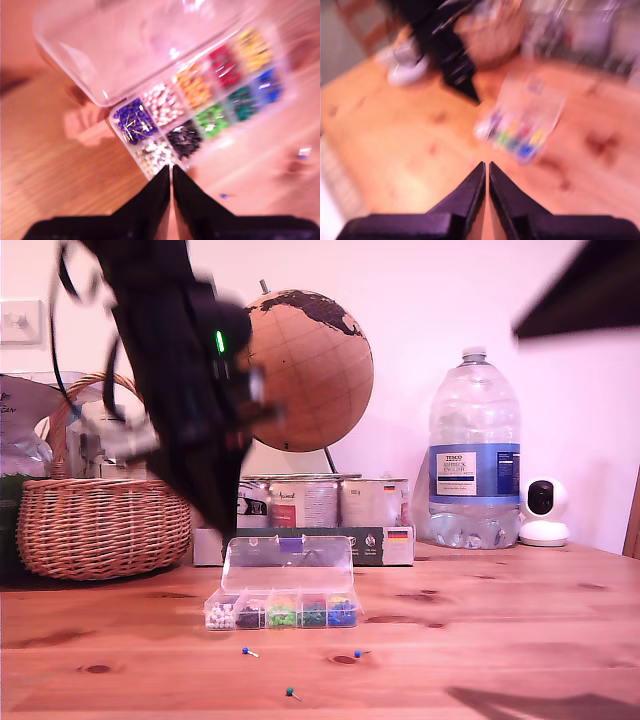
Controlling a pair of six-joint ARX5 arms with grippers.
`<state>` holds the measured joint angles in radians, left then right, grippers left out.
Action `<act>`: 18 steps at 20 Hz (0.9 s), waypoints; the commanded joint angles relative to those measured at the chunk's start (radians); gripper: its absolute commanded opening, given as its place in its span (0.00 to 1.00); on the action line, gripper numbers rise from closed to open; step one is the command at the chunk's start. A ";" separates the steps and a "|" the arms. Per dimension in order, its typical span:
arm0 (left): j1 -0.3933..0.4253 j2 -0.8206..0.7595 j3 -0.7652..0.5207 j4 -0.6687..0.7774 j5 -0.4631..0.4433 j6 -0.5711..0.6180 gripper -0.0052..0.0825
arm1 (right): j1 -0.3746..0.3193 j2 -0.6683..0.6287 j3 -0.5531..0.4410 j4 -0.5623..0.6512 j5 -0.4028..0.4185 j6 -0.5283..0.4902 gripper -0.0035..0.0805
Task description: Sort the loose pins on the table into their correct compartments
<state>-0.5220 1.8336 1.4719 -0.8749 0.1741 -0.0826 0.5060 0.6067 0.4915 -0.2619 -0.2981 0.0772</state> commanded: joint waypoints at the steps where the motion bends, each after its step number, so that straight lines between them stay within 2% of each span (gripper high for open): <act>1: -0.002 -0.045 -0.011 0.010 0.002 0.005 0.03 | 0.004 0.013 -0.018 -0.027 0.014 0.000 0.03; 5: -0.009 -0.124 -0.011 0.016 0.026 0.017 0.03 | 0.004 0.042 -0.018 -0.061 0.012 -0.002 0.03; 11: -0.077 -0.187 -0.032 0.019 0.081 0.140 0.03 | 0.004 0.079 -0.018 -0.043 0.008 -0.008 0.03; 15: -0.109 -0.248 -0.173 0.114 0.118 0.183 0.03 | 0.004 0.084 -0.018 -0.044 0.009 -0.029 0.03; 18: -0.120 -0.330 -0.324 0.217 0.174 0.304 0.03 | 0.004 0.084 -0.018 -0.043 0.009 -0.033 0.03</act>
<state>-0.6353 1.5291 1.1892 -0.6792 0.3328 0.1925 0.5060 0.6849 0.4911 -0.3145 -0.2882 0.0502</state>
